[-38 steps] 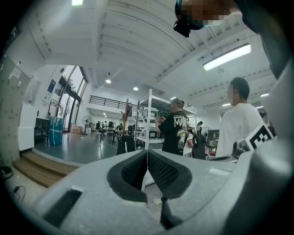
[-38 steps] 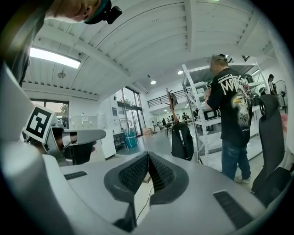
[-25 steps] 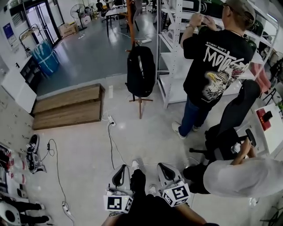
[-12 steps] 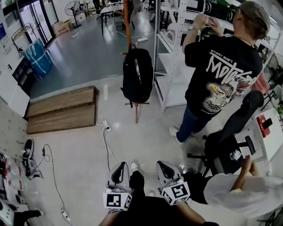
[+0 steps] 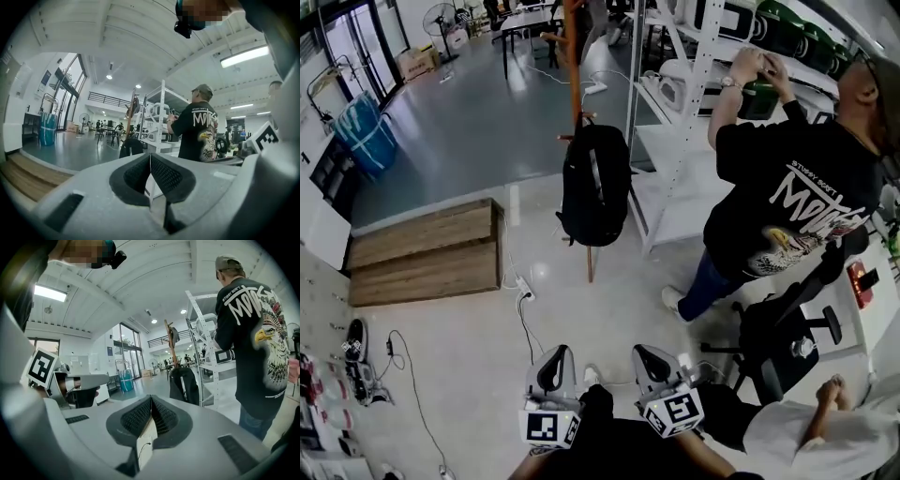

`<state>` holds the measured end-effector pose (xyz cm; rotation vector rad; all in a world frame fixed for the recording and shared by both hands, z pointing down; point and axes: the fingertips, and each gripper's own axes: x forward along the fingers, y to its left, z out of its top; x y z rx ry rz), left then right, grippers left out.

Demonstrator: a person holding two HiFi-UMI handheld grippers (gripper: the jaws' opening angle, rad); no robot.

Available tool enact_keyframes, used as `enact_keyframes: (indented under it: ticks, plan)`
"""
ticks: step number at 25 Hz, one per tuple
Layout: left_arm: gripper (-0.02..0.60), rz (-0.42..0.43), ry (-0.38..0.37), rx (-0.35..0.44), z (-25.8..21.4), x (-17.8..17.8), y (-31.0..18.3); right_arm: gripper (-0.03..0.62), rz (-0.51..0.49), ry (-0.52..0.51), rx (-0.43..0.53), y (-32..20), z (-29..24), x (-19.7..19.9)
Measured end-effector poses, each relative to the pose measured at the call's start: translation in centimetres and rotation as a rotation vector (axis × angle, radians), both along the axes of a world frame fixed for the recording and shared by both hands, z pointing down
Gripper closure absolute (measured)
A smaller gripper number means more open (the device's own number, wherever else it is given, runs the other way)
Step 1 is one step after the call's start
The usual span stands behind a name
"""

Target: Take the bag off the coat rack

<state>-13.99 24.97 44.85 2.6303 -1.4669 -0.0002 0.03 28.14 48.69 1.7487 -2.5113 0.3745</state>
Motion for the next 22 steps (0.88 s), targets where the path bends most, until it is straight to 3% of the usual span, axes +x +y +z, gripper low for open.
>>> enact_keyframes:
  ticks: [9, 22]
  plan:
    - [0.563, 0.039, -0.001, 0.026, -0.6, -2.5, -9.5, 0.582, 0.028, -0.006, 0.025, -9.5, -1.0, -3.0]
    - [0.563, 0.026, 0.026, 0.009, 0.1, -2.7, -15.5, 0.582, 0.021, 0.003, 0.015, -16.3, -0.2, -3.1]
